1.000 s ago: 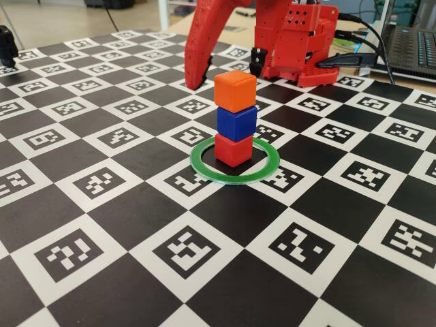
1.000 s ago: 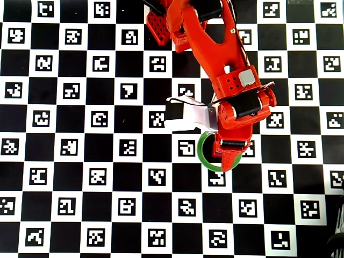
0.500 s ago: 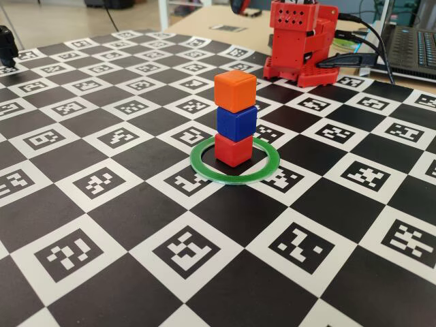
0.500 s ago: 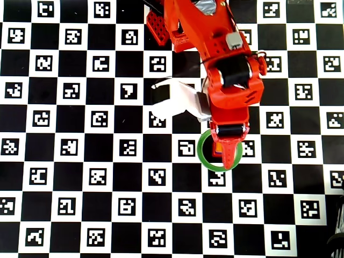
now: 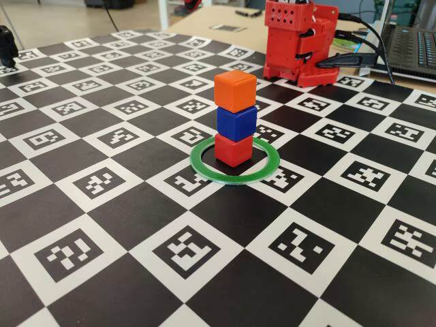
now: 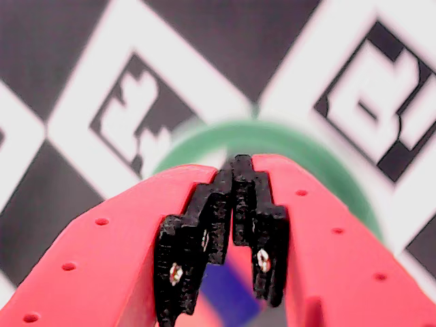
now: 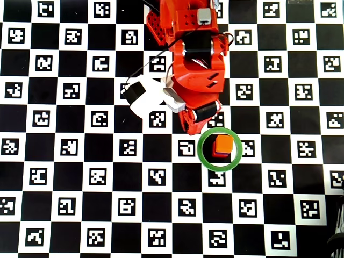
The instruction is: Grab the red cube then put it in the green circle then put the blue cube on top and finally the orange cube on top
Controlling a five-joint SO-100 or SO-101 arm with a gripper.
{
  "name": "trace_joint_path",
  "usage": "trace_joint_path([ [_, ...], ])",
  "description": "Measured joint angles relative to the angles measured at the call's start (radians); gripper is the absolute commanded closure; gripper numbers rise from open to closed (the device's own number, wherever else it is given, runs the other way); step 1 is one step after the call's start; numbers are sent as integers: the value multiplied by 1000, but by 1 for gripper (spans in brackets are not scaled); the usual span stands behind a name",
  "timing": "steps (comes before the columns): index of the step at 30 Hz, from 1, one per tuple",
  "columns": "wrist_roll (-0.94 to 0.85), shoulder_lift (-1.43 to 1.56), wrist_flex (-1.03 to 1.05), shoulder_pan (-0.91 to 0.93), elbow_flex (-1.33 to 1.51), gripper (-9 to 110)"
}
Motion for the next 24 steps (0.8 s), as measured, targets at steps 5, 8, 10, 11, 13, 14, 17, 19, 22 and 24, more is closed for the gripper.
trace_joint_path([
  [5, -322, 193, -196, 44, 310, 108],
  [8, -459, 308, -268, 55, 495, 108],
  [10, -571, 390, -301, 51, 620, 108],
  [11, -624, 434, -310, 43, 681, 108],
  [13, -696, 509, -322, 26, 787, 108],
  [14, -718, 548, -325, 20, 834, 108],
  [17, -767, 655, -307, 5, 946, 108],
  [19, -782, 721, -264, -8, 966, 108],
  [22, -787, 802, -172, -20, 971, 108],
  [24, -787, 845, -100, -25, 971, 108],
])
